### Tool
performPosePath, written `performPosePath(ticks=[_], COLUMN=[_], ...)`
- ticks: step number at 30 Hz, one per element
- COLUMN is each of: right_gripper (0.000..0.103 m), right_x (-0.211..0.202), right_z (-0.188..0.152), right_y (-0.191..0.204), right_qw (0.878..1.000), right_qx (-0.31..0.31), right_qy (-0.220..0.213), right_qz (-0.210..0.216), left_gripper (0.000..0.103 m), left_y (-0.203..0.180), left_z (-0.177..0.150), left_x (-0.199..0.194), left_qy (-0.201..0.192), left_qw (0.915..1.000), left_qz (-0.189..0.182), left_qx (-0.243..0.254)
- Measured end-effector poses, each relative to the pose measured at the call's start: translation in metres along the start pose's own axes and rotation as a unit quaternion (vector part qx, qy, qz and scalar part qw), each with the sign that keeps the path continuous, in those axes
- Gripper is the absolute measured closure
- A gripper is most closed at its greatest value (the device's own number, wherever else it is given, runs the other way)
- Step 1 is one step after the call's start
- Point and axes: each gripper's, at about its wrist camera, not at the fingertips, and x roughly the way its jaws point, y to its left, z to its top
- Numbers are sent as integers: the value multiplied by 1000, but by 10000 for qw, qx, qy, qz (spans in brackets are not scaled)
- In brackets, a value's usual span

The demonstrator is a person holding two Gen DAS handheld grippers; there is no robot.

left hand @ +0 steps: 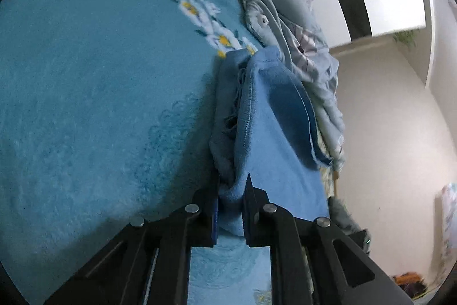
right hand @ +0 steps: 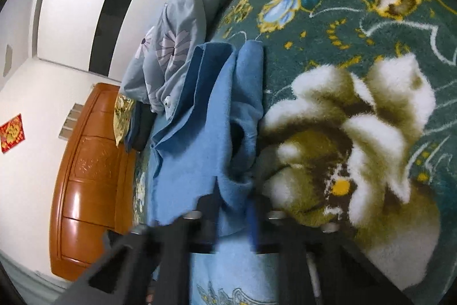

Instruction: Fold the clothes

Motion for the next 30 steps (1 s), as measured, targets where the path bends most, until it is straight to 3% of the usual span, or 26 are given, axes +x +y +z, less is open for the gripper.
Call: performPosePath(ticks=[7,14,17,22,26,28,30], right_gripper=[94,94,94,94,89,86,75], right_x=[-40,-92,-106,-104,-110,-116,-122], right_z=[-30,-110,-138,-155,-161,-166,-168], right_y=[26,19,7,-17,-17,-13,-10], right_qw=[9988,9968,9965,9963,9938,9907,9866], right_qx=[-478,-784,-814,-732,-1004,-1268,-1479], right_qy=[-130,143,170,307,292,192,45], right_qz=[-8,19,-46,-331,-375,-463,-684], left_gripper=[91,91,91,87,73,60,52], left_y=[-10,18,33,42,30,22,11], left_z=[-34,-103,-116,-119,-124,-122,-113], left_x=[-53,-112,-112,-106,-124,-134,-142], left_qy=[-68,210,276,292,121,-59,-323], left_qw=[9986,9953,9947,9925,9803,9711,9602], left_qz=[-18,53,160,383,737,966,1180], left_qx=[522,945,978,1124,1827,2182,2510])
